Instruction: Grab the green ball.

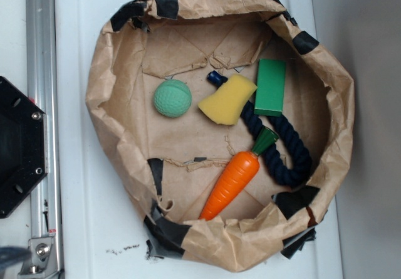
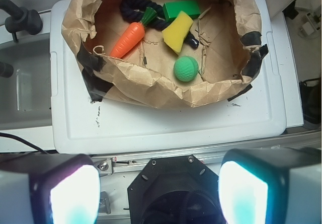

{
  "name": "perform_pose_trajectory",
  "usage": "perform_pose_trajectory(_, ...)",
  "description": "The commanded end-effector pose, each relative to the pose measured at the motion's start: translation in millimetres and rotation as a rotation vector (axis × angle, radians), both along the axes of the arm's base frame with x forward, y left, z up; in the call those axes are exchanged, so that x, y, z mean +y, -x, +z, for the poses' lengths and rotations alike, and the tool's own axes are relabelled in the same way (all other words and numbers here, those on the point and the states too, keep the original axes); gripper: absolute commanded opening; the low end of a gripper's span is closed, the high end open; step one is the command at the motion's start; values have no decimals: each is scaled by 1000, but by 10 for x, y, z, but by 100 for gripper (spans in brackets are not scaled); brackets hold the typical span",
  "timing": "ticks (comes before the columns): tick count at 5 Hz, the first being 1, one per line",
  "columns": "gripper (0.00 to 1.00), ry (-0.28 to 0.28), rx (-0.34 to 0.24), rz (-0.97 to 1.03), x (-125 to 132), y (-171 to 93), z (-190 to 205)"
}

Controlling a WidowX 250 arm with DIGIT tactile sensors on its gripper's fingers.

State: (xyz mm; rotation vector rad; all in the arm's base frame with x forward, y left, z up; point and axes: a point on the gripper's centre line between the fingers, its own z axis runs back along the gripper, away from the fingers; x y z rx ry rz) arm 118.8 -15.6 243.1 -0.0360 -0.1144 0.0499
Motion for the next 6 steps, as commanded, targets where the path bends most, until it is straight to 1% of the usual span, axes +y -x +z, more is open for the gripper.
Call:
perform_pose_trajectory(1,100,0,0,0,0,0,0)
perform_pose_trajectory(2,100,-40,-44,54,262,-500,-176)
perform_pose_trajectory(3,100,-65,-70,52,339,-1004,-376)
perform_pose_trajectory(4,100,-86,-1,84,438,-1262,-757)
perform_pose_trajectory(6,100,-86,-1,84,438,-1262,-757)
